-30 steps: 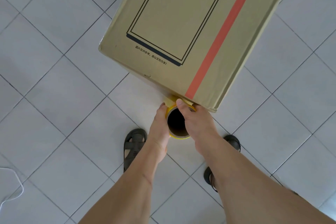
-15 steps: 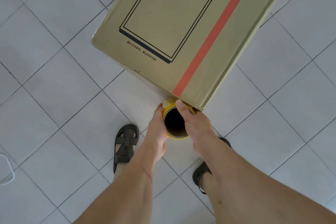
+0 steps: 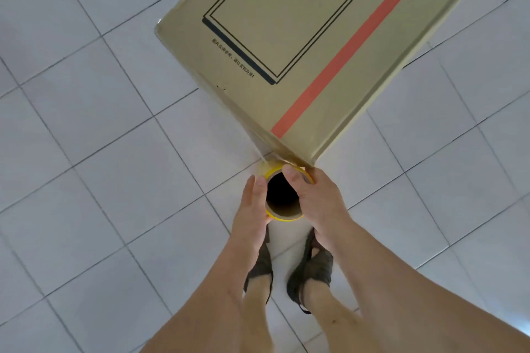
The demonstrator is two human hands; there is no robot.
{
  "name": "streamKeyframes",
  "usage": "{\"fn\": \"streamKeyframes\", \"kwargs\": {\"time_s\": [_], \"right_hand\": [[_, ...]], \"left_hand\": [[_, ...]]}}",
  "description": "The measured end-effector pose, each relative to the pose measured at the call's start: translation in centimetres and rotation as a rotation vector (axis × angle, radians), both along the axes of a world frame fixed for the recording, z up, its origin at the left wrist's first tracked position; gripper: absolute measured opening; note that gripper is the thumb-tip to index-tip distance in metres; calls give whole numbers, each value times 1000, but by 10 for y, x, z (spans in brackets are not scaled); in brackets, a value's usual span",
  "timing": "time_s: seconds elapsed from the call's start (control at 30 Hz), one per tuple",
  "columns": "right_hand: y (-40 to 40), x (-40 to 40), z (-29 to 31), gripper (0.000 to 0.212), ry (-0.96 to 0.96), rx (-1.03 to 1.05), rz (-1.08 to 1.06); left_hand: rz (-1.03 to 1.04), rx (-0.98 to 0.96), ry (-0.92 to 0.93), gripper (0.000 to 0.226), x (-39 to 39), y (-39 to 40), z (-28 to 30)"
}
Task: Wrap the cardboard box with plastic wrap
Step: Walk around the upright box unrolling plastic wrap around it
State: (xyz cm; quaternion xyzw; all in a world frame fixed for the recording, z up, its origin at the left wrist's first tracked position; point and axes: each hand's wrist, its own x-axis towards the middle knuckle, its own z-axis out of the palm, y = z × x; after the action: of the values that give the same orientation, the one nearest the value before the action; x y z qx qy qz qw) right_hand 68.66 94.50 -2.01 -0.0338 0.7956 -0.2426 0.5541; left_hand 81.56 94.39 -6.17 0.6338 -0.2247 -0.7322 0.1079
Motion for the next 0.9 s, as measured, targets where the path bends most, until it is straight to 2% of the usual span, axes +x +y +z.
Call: {"fn": "streamKeyframes", "kwargs": {"time_s": [0.07,0.13,0.23,0.37,0.47,0.53,0.63,0.67,0.77,0.83,0.9], "right_hand": [[5,-1,0,45,-96,-34,-13],[6,0,-5,48,-133,-59,-78],[6,-4,-6,56,-152,-48,-151],[10,-20,0,42,-111,-38,-38],[8,-37,-1,64,-17,-22,101],[11,-50,-2,73,-14,-24,132],[18,-65,-3,80,-143,-74,88],[20,-68,-2,82,-188,-78,88],[24,-77,-3,89,-215,-67,127],[18,-87,1,68,-194,-70,181],[10,-101,5,28,-157,-90,257]], "left_hand": [[-3,-11,4,113,-2,-5,-7],[0,8,32,110,-7,-10,-10],[29,67,47,87,-17,-6,0],[108,173,89,62,-28,14,5],[149,238,125,47,-41,26,9],[164,222,104,57,-50,30,13],[264,146,46,105,-63,32,7],[297,132,41,105,-69,31,9],[314,131,47,72,-87,30,16],[372,148,66,60,-98,35,16],[452,168,118,53,-111,40,16]]}}
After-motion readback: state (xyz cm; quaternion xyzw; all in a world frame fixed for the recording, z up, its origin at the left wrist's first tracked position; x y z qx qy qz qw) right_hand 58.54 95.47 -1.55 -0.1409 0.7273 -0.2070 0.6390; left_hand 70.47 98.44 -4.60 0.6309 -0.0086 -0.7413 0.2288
